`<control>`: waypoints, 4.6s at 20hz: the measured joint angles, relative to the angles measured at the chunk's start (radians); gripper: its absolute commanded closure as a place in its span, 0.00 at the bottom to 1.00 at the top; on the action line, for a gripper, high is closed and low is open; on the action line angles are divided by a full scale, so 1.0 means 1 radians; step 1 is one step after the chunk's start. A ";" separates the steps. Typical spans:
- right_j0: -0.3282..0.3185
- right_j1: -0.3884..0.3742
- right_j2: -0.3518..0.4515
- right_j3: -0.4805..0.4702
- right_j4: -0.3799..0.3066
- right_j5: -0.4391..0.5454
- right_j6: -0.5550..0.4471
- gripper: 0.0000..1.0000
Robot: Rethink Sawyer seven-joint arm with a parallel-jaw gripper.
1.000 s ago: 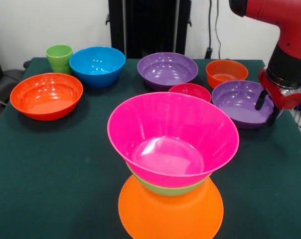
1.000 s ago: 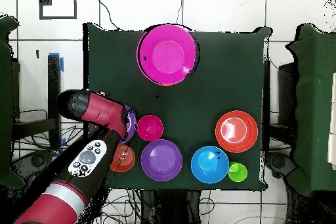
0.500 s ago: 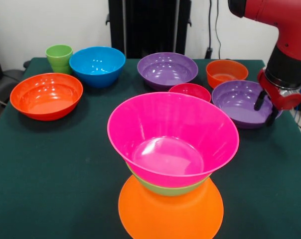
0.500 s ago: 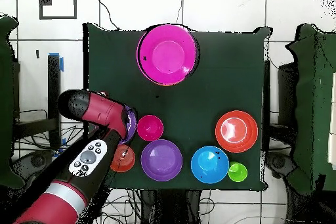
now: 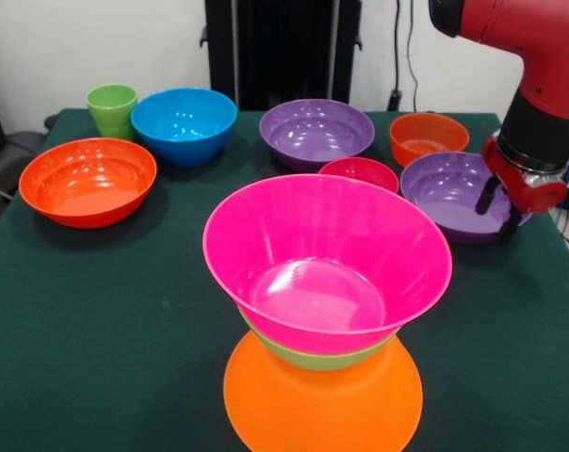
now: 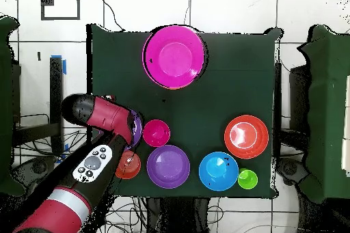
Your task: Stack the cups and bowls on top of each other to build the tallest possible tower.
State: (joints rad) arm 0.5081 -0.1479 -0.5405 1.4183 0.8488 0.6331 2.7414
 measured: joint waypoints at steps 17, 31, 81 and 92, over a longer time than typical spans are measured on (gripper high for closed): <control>-0.002 0.029 -0.001 -0.001 0.000 -0.005 0.000 1.00; 0.002 -0.055 -0.027 0.009 -0.026 0.025 0.000 1.00; -0.727 0.129 -0.994 -1.274 0.394 1.156 0.087 1.00; -0.803 0.152 -1.368 -1.293 0.759 1.156 0.088 1.00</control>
State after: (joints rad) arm -0.2950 0.0045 -1.9086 0.1250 1.6082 1.7887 2.8295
